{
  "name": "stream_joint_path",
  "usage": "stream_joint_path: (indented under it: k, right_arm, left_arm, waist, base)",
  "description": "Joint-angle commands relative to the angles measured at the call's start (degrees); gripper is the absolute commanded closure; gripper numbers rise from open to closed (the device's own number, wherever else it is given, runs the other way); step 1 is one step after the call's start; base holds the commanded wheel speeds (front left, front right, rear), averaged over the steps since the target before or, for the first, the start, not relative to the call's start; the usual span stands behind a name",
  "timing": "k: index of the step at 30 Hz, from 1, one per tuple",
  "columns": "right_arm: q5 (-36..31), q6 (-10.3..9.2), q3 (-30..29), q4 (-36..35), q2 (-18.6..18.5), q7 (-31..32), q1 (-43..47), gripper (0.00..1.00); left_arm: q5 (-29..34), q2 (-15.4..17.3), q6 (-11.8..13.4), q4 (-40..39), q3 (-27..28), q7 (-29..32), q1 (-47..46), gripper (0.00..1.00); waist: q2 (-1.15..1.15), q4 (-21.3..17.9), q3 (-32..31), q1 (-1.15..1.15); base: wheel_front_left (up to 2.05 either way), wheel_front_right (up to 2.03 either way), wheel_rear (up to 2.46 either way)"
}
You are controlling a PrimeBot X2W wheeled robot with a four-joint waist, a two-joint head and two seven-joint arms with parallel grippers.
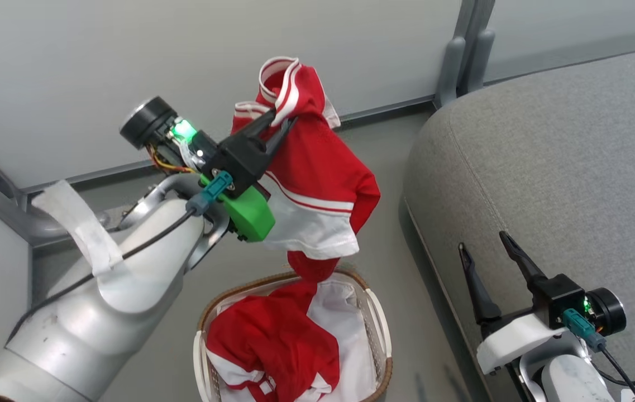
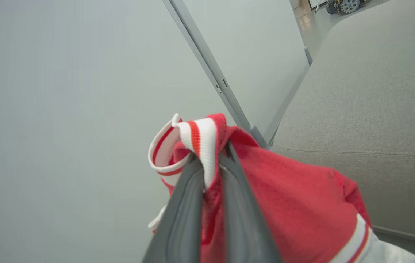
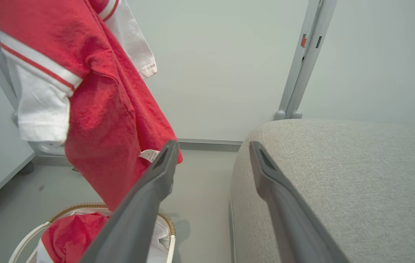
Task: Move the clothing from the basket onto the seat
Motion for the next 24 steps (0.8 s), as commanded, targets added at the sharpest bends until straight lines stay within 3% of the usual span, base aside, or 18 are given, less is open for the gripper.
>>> stream_joint_path:
  k: [1,13,24]
  right_arm:
    - [-0.4,-0.04,0.5,-0.2,-0.2,-0.3,0.1,0.00]
    - [-0.5,-0.04,8.5,1.0,-0.2,-0.3,-4.9,0.00]
    - [0.4,-0.04,13.8,4.2,-0.2,-0.3,-15.7,0.00]
  left_arm:
    - [-0.8,0.4,-0.1,0.0,-0.1,0.2,-2.1,1.00]
    - [-1.9,-0.7,-0.1,3.1,-3.4,0.8,-12.9,1.00]
    - [-3.6,-2.6,0.0,3.8,-7.4,-0.2,-15.8,1.00]
  waist:
    - [0.00,1.7,-2.9,0.01]
    - [0.00,2.4,-4.3,0.01]
    - [0.00,4.5,-4.6,0.01]
  base:
    - [0.00,0.00,0.00]
    - [0.00,0.00,0.00]
    - [0.00,0.00,0.00]
